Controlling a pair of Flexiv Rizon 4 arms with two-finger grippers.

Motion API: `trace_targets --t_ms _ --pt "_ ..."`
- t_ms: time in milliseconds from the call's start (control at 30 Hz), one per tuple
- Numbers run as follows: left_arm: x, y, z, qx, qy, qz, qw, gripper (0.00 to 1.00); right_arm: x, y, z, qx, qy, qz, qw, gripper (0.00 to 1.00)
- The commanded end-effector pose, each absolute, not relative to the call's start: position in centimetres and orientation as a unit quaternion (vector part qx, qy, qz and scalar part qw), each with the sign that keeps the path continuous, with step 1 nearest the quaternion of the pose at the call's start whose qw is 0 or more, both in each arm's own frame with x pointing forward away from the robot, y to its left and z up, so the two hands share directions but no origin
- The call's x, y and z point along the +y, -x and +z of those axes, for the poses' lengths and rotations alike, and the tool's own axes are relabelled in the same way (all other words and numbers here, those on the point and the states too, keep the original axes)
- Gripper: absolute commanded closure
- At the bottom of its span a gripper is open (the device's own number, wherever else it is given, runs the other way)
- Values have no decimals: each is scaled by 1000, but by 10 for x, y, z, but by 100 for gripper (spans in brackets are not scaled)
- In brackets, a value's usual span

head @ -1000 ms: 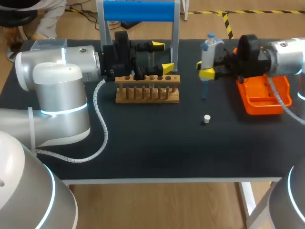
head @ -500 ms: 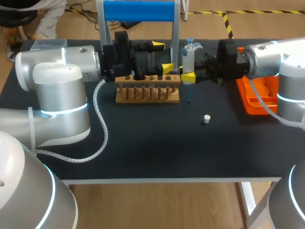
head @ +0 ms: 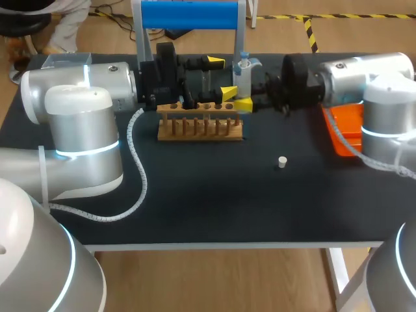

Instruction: Invert the test tube, pick up the pipette, mount the tip to pipette, aspirate from beaker and dispense into the tube, eject the tip, return the pipette, and cap with the stopper.

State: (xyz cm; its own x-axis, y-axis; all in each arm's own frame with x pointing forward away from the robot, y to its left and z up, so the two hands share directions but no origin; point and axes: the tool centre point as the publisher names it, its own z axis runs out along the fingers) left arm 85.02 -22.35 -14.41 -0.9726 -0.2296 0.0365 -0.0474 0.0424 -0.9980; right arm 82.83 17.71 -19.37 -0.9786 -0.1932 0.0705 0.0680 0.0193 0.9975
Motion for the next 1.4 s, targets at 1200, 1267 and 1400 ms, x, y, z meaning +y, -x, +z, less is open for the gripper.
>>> trace_targets --t_ms 1200,1267,1400 --pt "-225 -849 -145 717 97 -686 69 0 213 -847 -193 -700 -24 -710 72 100" --pt "-225 -849 -145 717 97 -686 69 0 213 -847 -193 -700 -23 -711 70 100" --pt "-225 -849 -145 717 97 -686 69 0 214 -848 -193 -700 -19 -711 67 100"
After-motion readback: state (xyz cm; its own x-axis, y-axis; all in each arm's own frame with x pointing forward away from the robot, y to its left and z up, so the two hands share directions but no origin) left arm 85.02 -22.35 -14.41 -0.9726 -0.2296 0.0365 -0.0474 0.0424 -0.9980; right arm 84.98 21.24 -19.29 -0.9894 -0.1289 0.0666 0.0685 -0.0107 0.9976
